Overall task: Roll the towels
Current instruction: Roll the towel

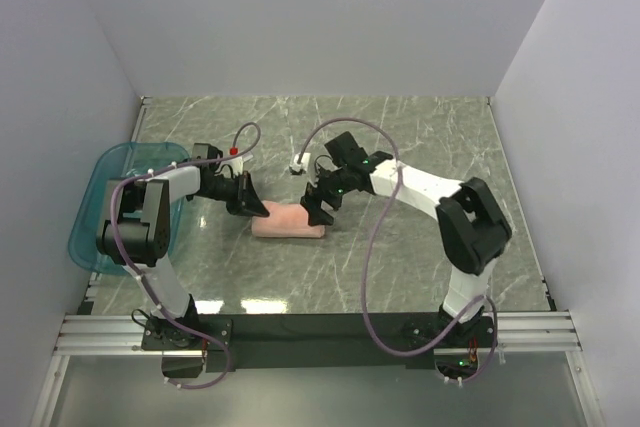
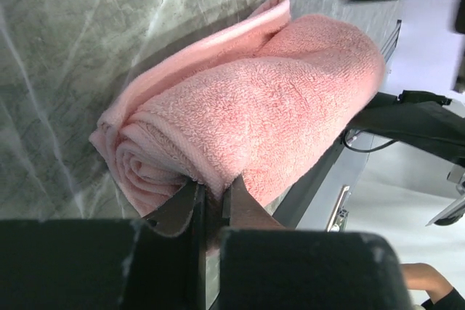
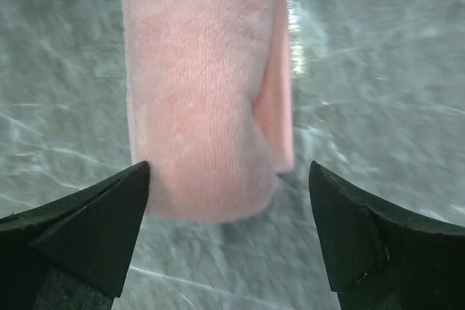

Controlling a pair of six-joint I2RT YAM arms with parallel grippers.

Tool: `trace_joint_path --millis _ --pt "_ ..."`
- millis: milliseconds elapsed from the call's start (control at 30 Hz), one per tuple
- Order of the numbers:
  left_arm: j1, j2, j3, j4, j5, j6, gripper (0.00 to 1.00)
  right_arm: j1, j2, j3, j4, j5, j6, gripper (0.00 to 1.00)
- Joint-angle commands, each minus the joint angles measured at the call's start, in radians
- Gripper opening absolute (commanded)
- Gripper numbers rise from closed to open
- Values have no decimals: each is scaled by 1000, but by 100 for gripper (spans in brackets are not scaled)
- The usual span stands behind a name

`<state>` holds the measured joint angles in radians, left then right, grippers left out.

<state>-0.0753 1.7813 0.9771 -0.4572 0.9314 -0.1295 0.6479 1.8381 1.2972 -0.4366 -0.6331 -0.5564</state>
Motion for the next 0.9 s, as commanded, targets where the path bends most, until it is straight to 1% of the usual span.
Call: trace_joint_path --millis 0,133,267,333,400,500,533,633,667,733,800,833,867 --pt "6 27 12 2 -151 24 1 45 -136 -71 130 197 -74 95" --pt "6 30 9 5 -148 21 1 120 -215 -165 197 260 -143 96" --pt "6 41 15 2 -149 19 1 194 -217 -206 213 289 -204 96" --pt "6 46 18 0 -152 19 2 237 -194 -204 228 338 -212 97" --pt "5 50 23 -4 -149 21 4 251 -159 -188 237 374 -214 97" --pt "6 52 25 -6 -148 25 4 254 -94 -171 272 412 -217 98" --pt "6 50 23 -3 -148 24 4 256 -77 -165 283 447 -220 98" --pt "5 47 12 8 -141 14 5 253 -30 -173 308 473 -249 97" --pt "5 47 11 11 -143 17 5 253 -17 -173 303 474 -264 91" --pt "6 47 15 3 -143 24 5 253 12 -167 283 466 -267 84" --pt "6 47 21 -6 -138 31 6 249 36 -162 262 441 -274 69" --pt "11 43 29 -11 -135 36 7 245 41 -159 244 431 -270 61" --pt "15 40 34 -15 -119 42 9 240 46 -147 230 417 -261 41"
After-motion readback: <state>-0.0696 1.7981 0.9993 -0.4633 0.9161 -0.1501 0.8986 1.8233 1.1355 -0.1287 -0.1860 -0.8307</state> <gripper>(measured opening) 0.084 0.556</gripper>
